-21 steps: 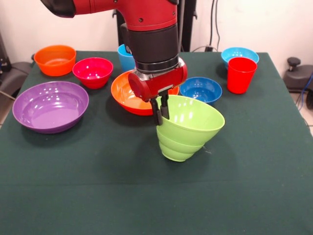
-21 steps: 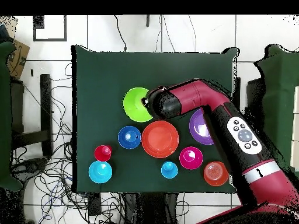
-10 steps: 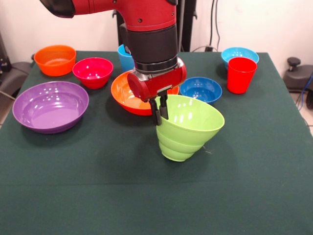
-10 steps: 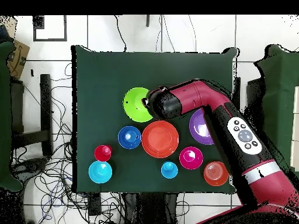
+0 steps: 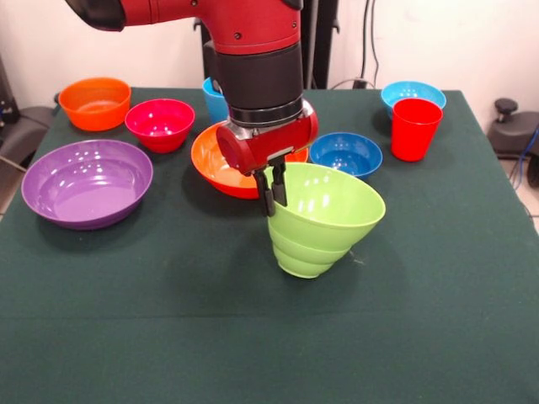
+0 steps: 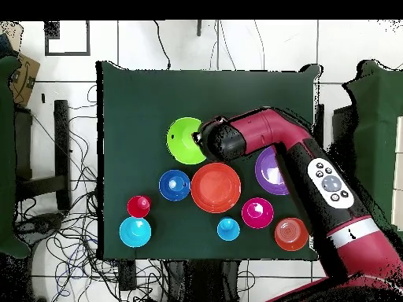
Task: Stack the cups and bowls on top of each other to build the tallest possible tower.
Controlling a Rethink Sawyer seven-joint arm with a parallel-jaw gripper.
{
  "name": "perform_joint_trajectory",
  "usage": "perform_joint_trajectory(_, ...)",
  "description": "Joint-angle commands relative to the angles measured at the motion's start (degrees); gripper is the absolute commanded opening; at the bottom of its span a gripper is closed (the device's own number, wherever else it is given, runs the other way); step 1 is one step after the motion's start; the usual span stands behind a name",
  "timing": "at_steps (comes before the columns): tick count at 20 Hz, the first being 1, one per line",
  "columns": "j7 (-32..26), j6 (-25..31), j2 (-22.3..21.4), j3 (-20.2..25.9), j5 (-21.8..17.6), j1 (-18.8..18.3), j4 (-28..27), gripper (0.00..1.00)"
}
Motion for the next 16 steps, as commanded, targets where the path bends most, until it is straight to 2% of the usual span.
perform_joint_trajectory(1,-14.2,-1.6,3.6,-0.8,-2.3,0.1,-4.3,0.00)
perform_joint_trajectory(8,-15.3,-3.4,4.9,-0.3,-2.9,-0.6,-5.0,0.00)
perform_joint_trajectory(16,-18.9,-0.6,5.2,-1.1,-3.7,-0.6,-6.0,0.00)
